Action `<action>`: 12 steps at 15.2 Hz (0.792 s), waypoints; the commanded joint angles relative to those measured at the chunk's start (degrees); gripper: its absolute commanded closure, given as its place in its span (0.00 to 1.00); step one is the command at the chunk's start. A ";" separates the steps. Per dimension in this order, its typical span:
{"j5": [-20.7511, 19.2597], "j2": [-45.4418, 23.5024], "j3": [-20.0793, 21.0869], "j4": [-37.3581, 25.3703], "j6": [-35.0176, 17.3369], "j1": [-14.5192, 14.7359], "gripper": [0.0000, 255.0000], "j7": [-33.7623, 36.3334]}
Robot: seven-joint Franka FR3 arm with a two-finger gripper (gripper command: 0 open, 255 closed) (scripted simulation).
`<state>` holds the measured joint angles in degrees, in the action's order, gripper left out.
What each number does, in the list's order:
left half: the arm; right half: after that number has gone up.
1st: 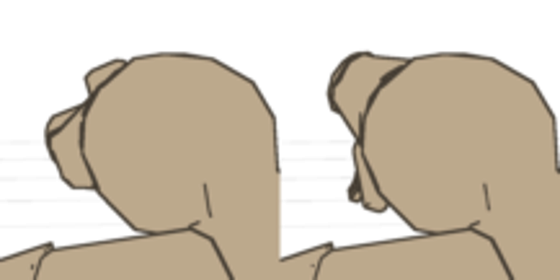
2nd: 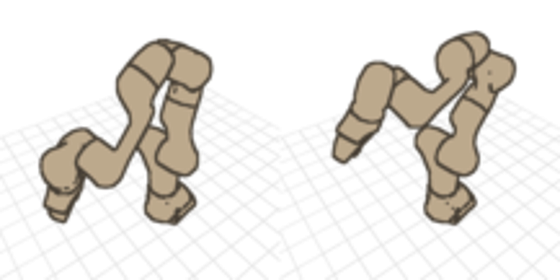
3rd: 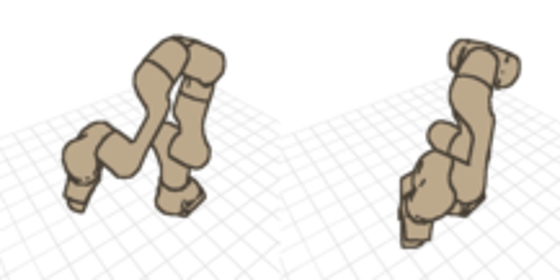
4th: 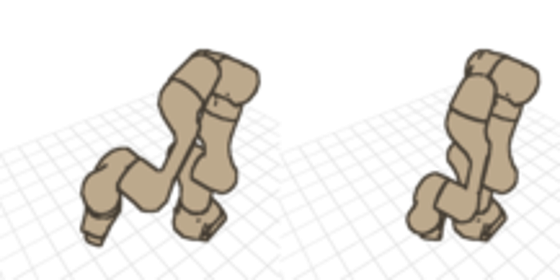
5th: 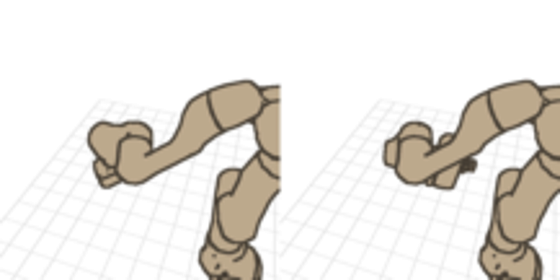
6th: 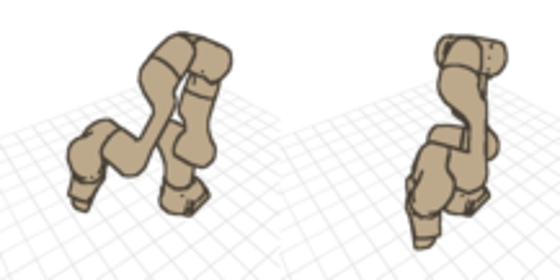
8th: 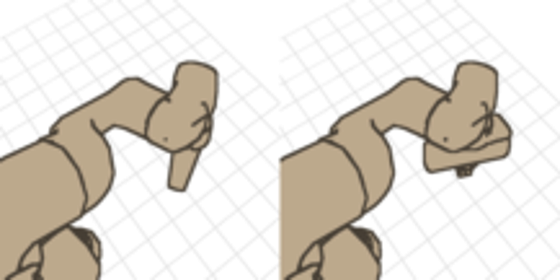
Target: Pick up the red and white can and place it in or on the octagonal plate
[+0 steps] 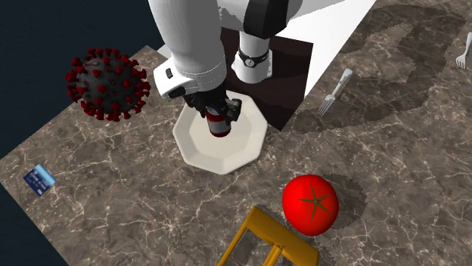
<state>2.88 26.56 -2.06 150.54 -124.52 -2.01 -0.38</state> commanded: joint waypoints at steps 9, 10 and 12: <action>0.01 -0.01 0.00 0.00 -0.05 0.00 0.00 0.00; -0.12 1.00 -0.03 -1.23 2.20 -0.08 0.00 0.07; -0.34 2.67 -0.10 -3.94 6.58 -0.22 0.00 0.18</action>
